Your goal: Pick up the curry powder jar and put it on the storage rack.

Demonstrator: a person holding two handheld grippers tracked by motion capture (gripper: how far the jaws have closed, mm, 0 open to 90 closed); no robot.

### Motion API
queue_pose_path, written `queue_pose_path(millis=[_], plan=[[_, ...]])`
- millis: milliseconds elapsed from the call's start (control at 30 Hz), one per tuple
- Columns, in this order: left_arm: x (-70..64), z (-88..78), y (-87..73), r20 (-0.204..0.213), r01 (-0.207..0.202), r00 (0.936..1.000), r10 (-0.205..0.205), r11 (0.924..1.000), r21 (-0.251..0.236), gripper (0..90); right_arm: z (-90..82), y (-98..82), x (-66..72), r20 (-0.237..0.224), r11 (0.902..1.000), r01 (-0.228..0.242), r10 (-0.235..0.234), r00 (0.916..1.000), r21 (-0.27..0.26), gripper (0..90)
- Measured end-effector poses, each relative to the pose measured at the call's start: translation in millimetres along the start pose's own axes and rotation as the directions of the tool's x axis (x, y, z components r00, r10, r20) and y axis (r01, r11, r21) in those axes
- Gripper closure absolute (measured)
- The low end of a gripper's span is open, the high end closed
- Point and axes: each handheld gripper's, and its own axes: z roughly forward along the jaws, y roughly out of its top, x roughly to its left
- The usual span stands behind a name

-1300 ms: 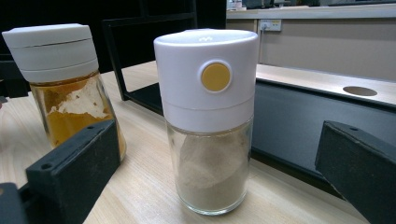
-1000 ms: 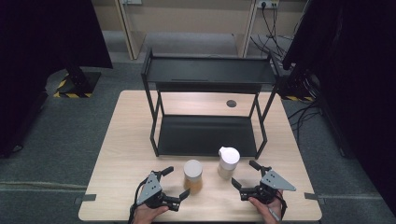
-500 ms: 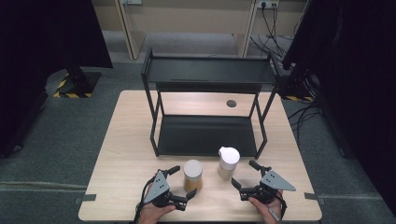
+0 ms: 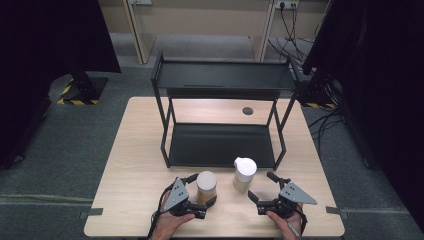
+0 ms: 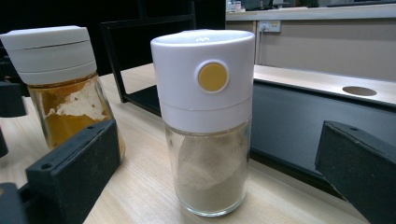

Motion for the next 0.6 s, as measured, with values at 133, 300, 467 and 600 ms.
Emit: queue_pose_path(millis=[133, 300, 467, 600], plan=[[3.1, 2.0, 0.9, 0.014, -0.005, 0.9999, 0.005, 1.0, 0.005, 13.7, 0.2, -0.2, -0.4, -0.006, 1.0, 0.0, 0.0, 1.0, -0.002, 0.4], [1.0, 6.8, 4.0, 0.013, -0.02, 0.9997, 0.019, 0.9993, 0.033, 22.6, -0.3, -0.7, -1.2, -0.007, 1.0, -0.006, 0.006, 1.0, -0.005, 0.4], [-0.3, 8.5, 5.5, -0.004, -0.034, 0.9994, 0.034, 0.9988, 0.035, 33.7, -0.1, -0.8, -1.8, -0.011, 1.0, -0.005, 0.005, 0.9999, -0.005, 0.4], [-1.2, 8.7, 7.5, -0.008, -0.042, 0.9991, 0.043, 0.9983, 0.04, 34.3, 0.0, -1.0, -2.1, -0.013, 1.0, -0.005, 0.005, 0.9999, -0.005, 0.4]])
